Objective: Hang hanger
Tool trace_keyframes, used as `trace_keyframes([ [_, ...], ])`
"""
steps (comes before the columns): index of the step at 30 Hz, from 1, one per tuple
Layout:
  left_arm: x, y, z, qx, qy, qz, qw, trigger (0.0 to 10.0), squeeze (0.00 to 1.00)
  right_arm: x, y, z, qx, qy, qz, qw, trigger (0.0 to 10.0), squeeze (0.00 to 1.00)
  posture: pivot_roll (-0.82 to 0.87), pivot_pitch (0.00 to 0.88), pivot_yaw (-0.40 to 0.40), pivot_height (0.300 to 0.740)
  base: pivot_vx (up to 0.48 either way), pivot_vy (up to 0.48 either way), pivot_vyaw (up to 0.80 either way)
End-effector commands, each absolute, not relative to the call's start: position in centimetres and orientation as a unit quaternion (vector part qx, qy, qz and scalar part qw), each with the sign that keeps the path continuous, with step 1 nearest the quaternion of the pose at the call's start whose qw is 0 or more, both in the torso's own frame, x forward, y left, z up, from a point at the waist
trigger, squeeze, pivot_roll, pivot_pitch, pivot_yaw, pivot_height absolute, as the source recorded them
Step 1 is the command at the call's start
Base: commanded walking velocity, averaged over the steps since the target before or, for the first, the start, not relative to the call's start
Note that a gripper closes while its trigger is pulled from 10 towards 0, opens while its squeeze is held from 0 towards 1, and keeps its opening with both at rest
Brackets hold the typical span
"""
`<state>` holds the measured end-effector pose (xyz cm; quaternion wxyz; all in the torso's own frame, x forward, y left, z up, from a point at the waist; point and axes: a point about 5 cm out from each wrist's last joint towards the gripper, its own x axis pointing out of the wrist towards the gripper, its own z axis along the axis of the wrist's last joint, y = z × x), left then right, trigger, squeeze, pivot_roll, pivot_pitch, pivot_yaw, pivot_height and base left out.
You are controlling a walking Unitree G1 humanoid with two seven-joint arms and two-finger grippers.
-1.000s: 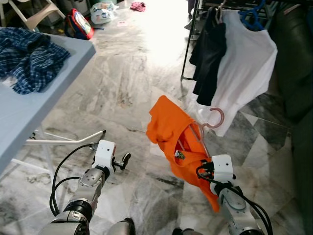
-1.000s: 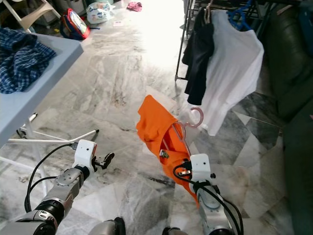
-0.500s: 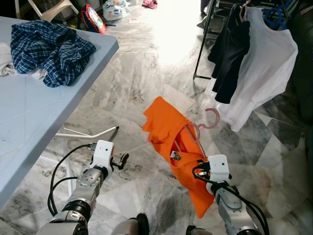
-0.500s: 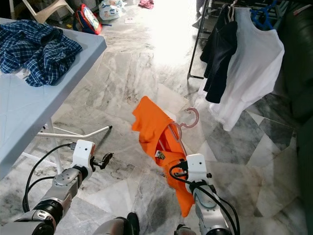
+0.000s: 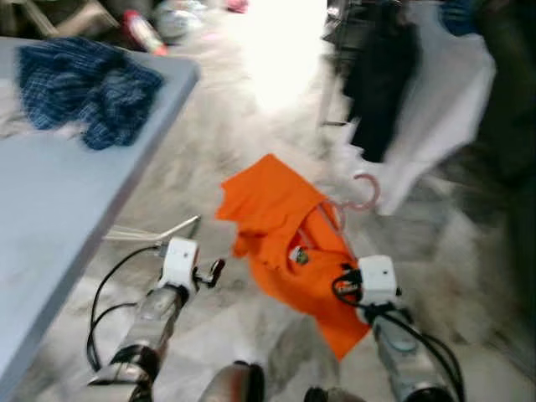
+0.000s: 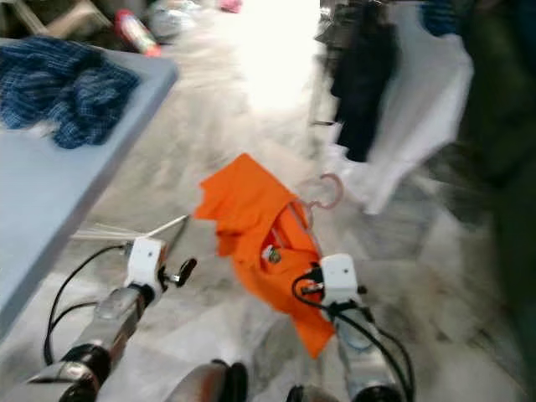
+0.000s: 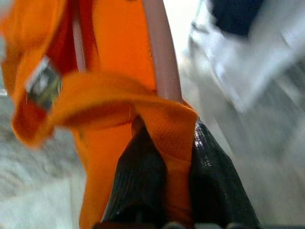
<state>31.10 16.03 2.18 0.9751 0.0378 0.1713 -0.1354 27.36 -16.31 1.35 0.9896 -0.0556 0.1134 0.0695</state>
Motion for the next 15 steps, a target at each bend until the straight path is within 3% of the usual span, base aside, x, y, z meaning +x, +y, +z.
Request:
trace_keyframes([
  [1,30.53,16.16,1.60,0.035,0.179,-0.138,0.973,10.0,0.00,27.87,-16.46,2.00,-0.057,0.101,0.068,0.991,10.0,0.00,0.02,0.217,0.003,0.740,0.000,0.000,0.00],
  [7,30.58,15.93,1.78,0.023,0.171,-0.147,0.974,10.0,0.00,28.04,-16.18,2.25,-0.062,0.096,0.072,0.991,10.0,0.00,0.02,0.217,0.007,0.740,0.000,0.000,-0.40],
  [15,30.30,15.48,1.59,0.013,0.166,-0.152,0.974,10.0,0.00,28.07,-15.91,2.47,-0.070,0.088,0.079,0.991,10.0,0.00,0.02,0.223,0.014,0.740,0.191,0.000,0.00],
])
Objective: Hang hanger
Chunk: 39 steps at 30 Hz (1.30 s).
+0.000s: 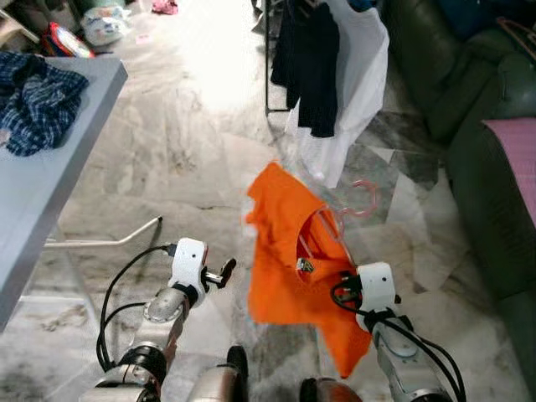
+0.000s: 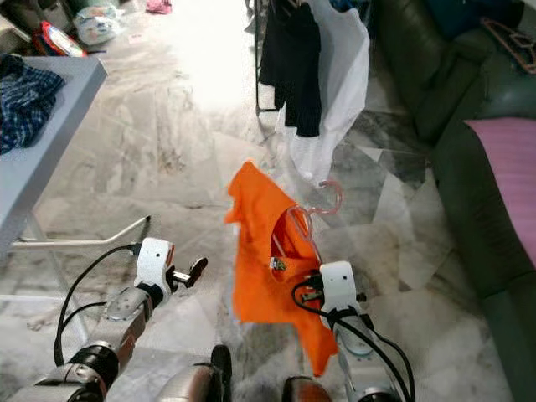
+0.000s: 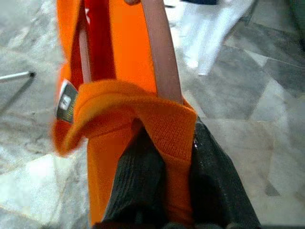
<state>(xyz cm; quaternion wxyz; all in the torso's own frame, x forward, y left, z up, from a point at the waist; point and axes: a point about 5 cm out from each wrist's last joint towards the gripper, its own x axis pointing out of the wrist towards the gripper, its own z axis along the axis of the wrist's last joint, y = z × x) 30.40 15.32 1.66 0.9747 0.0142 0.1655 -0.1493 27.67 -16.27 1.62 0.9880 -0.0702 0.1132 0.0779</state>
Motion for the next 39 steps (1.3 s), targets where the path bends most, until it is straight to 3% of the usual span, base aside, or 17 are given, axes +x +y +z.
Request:
trace_keyframes([
  [1,30.3,15.4,1.6,0.014,0.166,-0.154,0.974,10.0,0.00,28.1,-15.9,2.5,-0.070,0.087,0.080,0.990,10.0,0.00,0.02,0.223,0.014,0.740,0.281,0.000,0.00],
  [14,30.4,14.8,1.7,0.013,0.166,-0.157,0.973,10.0,0.00,28.0,-15.3,2.8,-0.073,0.073,0.099,0.990,10.0,0.00,0.02,0.221,0.031,0.740,0.252,0.000,0.00],
  [39,31.5,14.5,3.3,0.018,0.119,-0.161,0.980,10.0,0.00,27.4,-15.2,2.9,-0.125,0.077,0.163,0.976,10.0,0.00,0.02,0.238,0.026,0.740,0.000,0.000,0.00],
])
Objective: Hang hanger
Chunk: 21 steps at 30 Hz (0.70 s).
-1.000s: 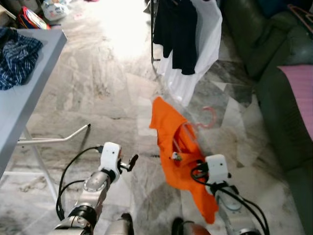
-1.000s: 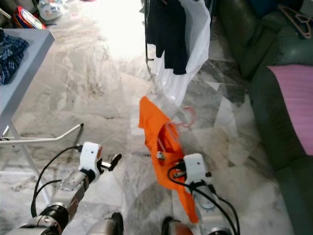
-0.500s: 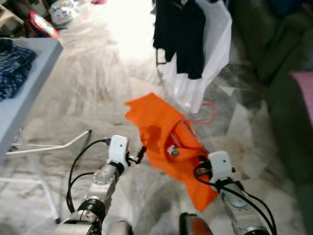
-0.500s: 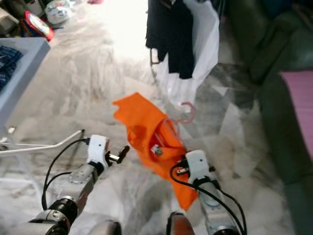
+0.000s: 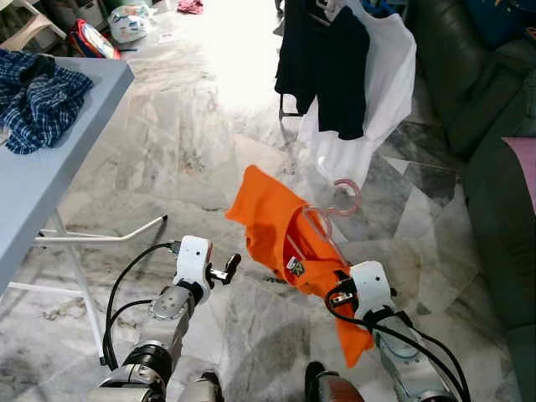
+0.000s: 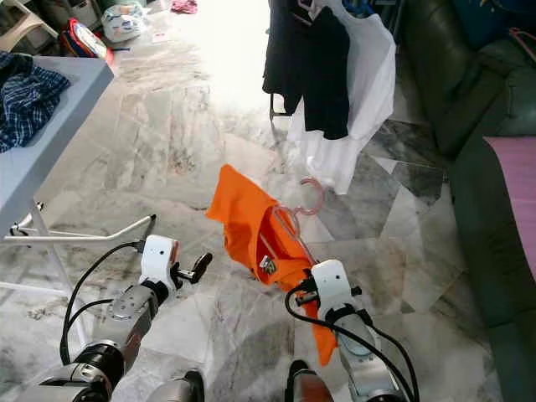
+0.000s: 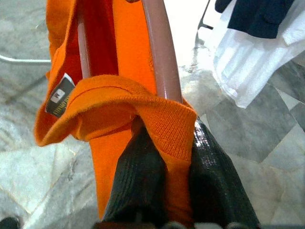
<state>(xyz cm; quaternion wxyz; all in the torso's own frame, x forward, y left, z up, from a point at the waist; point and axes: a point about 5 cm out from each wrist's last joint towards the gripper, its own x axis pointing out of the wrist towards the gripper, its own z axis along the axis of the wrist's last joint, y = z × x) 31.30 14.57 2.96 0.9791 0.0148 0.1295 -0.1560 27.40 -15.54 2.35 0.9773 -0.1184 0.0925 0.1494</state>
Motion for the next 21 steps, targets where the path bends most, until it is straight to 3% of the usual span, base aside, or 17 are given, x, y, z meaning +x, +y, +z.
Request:
trace_keyframes([
  [1,31.6,14.3,3.6,0.016,0.112,-0.169,0.979,10.0,0.00,27.5,-15.1,3.1,-0.129,0.074,0.173,0.974,10.0,0.00,0.02,0.241,0.027,0.740,0.000,0.000,0.00],
  [12,33.3,9.6,7.9,-0.022,0.021,-0.293,0.956,10.0,0.00,27.9,-14.0,5.1,-0.156,0.035,0.270,0.950,10.0,0.00,0.01,0.237,0.032,0.740,0.000,0.000,0.00],
  [21,33.9,9.5,8.8,-0.016,0.005,-0.279,0.960,10.0,0.00,28.4,-13.2,6.3,-0.174,0.019,0.293,0.940,10.0,0.00,0.01,0.232,0.035,0.740,0.000,0.000,0.00],
])
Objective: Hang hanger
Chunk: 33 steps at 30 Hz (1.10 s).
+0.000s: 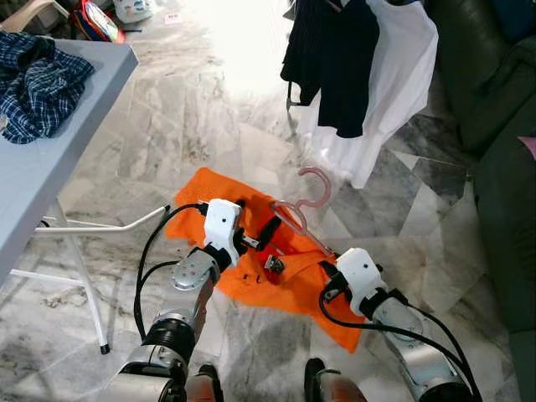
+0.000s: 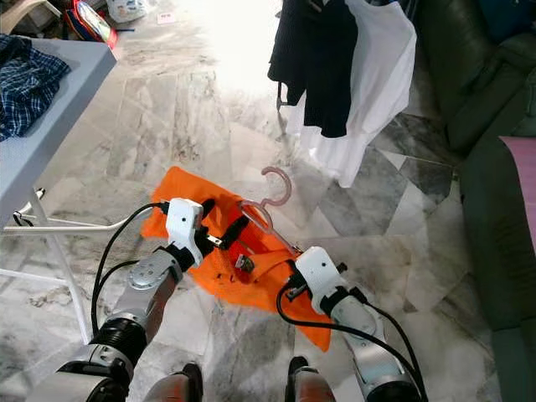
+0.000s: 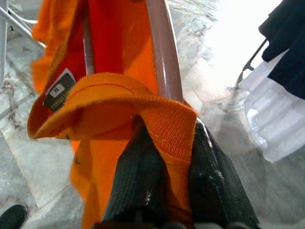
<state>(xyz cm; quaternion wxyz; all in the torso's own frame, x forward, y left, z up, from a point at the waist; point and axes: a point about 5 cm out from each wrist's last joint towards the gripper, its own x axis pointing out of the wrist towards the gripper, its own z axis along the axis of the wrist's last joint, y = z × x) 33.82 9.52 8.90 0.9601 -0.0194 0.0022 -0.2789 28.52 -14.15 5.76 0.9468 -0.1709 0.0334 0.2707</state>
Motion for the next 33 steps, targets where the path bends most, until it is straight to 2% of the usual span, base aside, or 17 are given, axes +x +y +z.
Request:
trace_keyframes([
  [1,33.9,9.9,8.8,-0.009,0.008,-0.268,0.963,10.0,0.00,28.4,-13.2,6.4,-0.177,0.018,0.295,0.939,10.0,0.00,0.01,0.232,0.036,0.740,0.000,0.000,0.00],
  [3,34.0,10.4,8.7,-0.001,0.010,-0.256,0.967,10.0,0.00,28.4,-13.3,6.4,-0.180,0.017,0.294,0.938,10.0,0.00,0.01,0.232,0.038,0.740,0.000,0.000,0.00],
  [4,34.1,10.7,8.6,0.006,0.013,-0.248,0.969,8.7,0.00,28.4,-13.3,6.5,-0.180,0.017,0.294,0.938,10.0,0.00,0.01,0.232,0.038,0.740,0.000,0.000,0.00],
  [5,34.1,11.0,8.5,0.010,0.016,-0.242,0.970,4.4,0.00,28.4,-13.3,6.5,-0.181,0.016,0.294,0.938,10.0,0.00,0.01,0.232,0.039,0.740,0.000,0.000,0.00],
  [6,34.1,11.1,8.5,0.012,0.018,-0.238,0.971,4.4,0.00,28.4,-13.4,6.5,-0.182,0.016,0.293,0.938,10.0,0.00,0.01,0.232,0.039,0.740,0.000,0.000,0.00],
  [7,34.2,11.4,8.4,0.018,0.021,-0.233,0.972,0.0,0.00,28.4,-13.4,6.6,-0.182,0.016,0.292,0.939,10.0,0.00,0.01,0.232,0.040,0.740,0.000,0.000,0.00],
  [33,35.0,12.8,8.9,0.060,0.019,-0.199,0.978,0.0,0.00,29.2,-14.6,7.1,-0.208,0.016,0.249,0.946,10.0,0.00,0.00,0.223,0.040,0.740,0.000,0.000,0.00],
])
